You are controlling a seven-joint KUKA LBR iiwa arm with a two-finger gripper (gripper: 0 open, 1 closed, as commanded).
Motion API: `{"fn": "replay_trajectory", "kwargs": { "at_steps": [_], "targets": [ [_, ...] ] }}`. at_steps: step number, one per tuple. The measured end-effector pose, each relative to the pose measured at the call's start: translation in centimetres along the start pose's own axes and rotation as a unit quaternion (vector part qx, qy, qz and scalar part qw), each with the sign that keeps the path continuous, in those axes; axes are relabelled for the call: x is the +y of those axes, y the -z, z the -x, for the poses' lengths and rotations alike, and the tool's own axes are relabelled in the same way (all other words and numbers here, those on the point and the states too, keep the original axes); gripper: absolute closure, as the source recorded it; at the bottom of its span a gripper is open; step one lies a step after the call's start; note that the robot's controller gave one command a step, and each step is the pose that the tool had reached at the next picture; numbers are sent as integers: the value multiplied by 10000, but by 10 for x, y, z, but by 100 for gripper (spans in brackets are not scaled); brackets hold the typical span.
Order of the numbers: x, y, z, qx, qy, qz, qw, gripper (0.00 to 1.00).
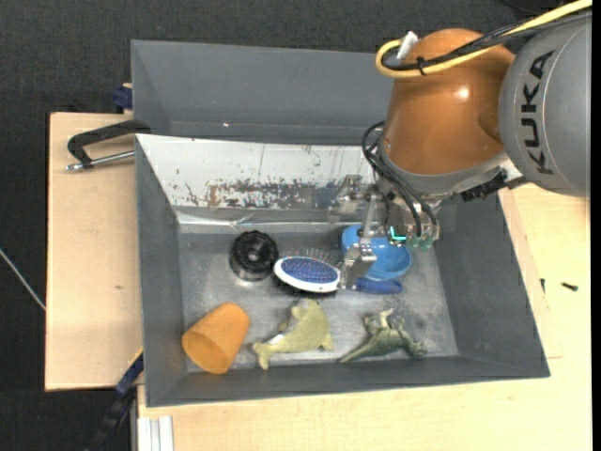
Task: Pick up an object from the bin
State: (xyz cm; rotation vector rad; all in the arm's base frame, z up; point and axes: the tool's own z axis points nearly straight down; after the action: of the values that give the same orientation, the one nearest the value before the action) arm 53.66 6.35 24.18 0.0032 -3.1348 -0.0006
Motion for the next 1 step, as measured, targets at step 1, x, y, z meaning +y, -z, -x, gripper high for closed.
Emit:
{"fn": "replay_trajectory", "kwargs": {
  "at_steps": [1],
  "targets": [
    [20, -143, -6, -200, 703, 16, 9973, 0]
  ]
}}
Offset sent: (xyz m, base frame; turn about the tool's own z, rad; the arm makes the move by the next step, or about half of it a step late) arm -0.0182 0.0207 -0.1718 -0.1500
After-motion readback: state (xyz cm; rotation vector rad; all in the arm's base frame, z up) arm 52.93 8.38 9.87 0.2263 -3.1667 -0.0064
